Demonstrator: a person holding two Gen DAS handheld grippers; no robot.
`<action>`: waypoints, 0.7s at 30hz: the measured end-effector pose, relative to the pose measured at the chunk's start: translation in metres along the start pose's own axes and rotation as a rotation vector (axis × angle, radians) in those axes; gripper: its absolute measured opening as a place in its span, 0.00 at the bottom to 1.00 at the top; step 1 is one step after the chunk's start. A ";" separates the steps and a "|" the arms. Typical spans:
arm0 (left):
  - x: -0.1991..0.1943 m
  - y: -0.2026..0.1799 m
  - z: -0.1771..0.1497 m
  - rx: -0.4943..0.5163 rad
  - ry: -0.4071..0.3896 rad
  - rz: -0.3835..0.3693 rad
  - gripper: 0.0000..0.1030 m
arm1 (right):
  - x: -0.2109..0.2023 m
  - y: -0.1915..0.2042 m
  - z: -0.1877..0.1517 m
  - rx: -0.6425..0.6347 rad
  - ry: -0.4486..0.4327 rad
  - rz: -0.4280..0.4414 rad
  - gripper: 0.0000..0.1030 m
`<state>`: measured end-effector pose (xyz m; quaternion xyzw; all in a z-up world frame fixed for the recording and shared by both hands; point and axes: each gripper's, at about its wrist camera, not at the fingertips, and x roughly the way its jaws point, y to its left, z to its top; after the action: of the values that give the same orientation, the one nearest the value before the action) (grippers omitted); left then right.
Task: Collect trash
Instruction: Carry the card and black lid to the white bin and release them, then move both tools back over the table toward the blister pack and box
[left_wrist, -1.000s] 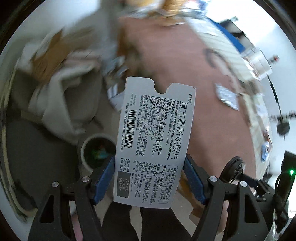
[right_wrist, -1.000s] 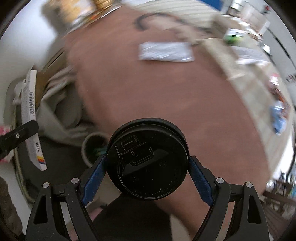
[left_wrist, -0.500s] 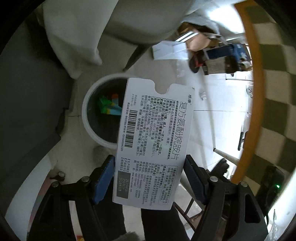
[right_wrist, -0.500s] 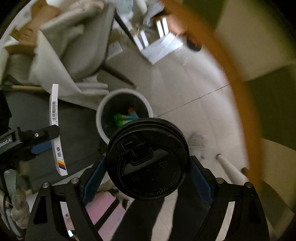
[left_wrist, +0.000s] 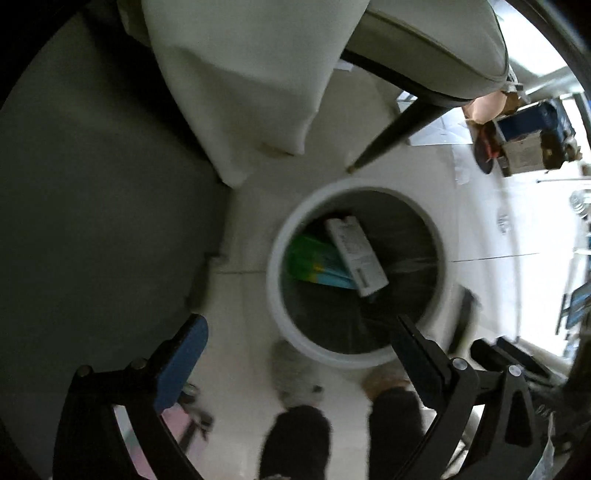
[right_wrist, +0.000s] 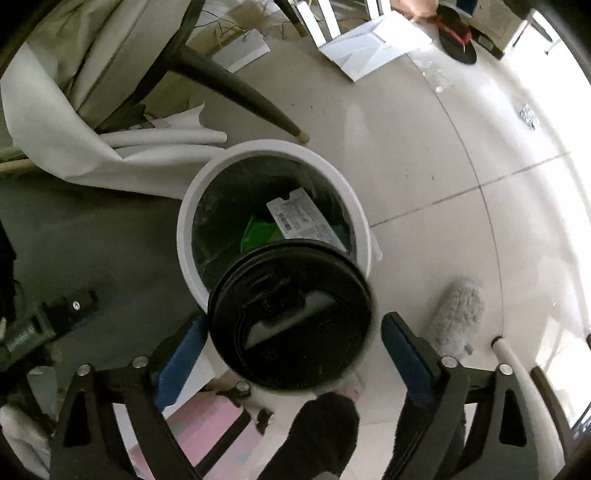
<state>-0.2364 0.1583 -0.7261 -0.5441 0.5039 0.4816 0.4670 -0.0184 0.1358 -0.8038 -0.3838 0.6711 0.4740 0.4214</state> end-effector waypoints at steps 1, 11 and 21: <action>-0.002 0.001 0.000 0.005 -0.007 0.011 0.98 | -0.002 0.001 0.000 -0.009 -0.011 -0.029 0.99; -0.034 -0.005 -0.011 0.034 -0.008 0.070 0.98 | -0.039 0.009 -0.007 -0.051 -0.045 -0.266 0.99; -0.103 -0.019 -0.049 0.061 -0.025 0.077 0.98 | -0.122 0.035 -0.034 -0.102 -0.102 -0.278 0.99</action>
<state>-0.2182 0.1210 -0.6180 -0.5039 0.5328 0.4905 0.4708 -0.0148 0.1264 -0.6730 -0.4692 0.5643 0.4636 0.4965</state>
